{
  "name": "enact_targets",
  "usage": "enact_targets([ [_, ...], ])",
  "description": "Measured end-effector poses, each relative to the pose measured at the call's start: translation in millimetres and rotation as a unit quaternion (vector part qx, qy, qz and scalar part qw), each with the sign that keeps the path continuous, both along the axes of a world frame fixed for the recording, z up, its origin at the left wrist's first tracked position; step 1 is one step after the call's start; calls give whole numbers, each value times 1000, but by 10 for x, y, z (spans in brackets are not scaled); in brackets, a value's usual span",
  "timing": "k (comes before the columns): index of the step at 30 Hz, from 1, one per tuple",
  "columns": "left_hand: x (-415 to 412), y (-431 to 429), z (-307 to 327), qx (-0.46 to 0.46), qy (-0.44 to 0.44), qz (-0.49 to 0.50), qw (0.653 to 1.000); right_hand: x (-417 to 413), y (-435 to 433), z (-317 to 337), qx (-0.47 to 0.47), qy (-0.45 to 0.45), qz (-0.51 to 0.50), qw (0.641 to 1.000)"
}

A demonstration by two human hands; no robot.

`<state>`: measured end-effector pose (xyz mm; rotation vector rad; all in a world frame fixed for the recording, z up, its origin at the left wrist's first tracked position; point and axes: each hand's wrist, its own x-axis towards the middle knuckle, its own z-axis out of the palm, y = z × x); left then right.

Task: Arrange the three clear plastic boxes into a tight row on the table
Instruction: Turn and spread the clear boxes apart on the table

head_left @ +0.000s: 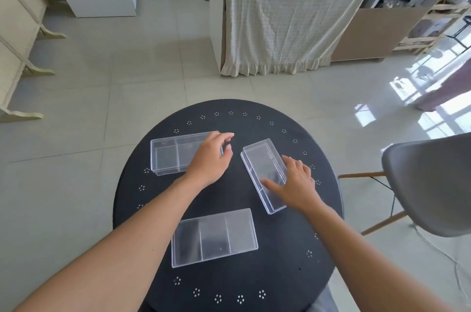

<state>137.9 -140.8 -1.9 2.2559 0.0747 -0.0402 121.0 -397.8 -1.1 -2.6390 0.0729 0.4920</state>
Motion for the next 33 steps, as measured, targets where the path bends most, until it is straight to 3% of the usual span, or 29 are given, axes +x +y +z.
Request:
enact_targets([
  [8, 148, -700, -116, 53, 161, -96, 981, -443, -343, -185, -99, 55, -11, 994],
  [11, 103, -756, -175, 152, 151, -92, 972, -449, -424, -223, -122, 40, 5, 992],
  [14, 15, -798, -150, 206, 122, -43, 970, -362, -571, -279, -60, 52, -30, 996],
  [17, -106, -781, -162, 175, 123, -1, 977, -344, -690, -354, 78, 46, -70, 993],
  [19, -178, -740, -224, 135, 138, 21, 981, -370, -712, -397, 122, 15, -91, 988],
  [22, -262, -669, -355, 80, 176, 46, 980, -438, -676, -422, 146, 9, -166, 975],
  [28, -373, -676, -378, -24, 197, 59, 978, -521, -643, -414, 203, 35, -207, 957],
  [33, -424, -672, -303, -61, 141, 54, 987, -551, -633, -312, 237, -56, -234, 941],
])
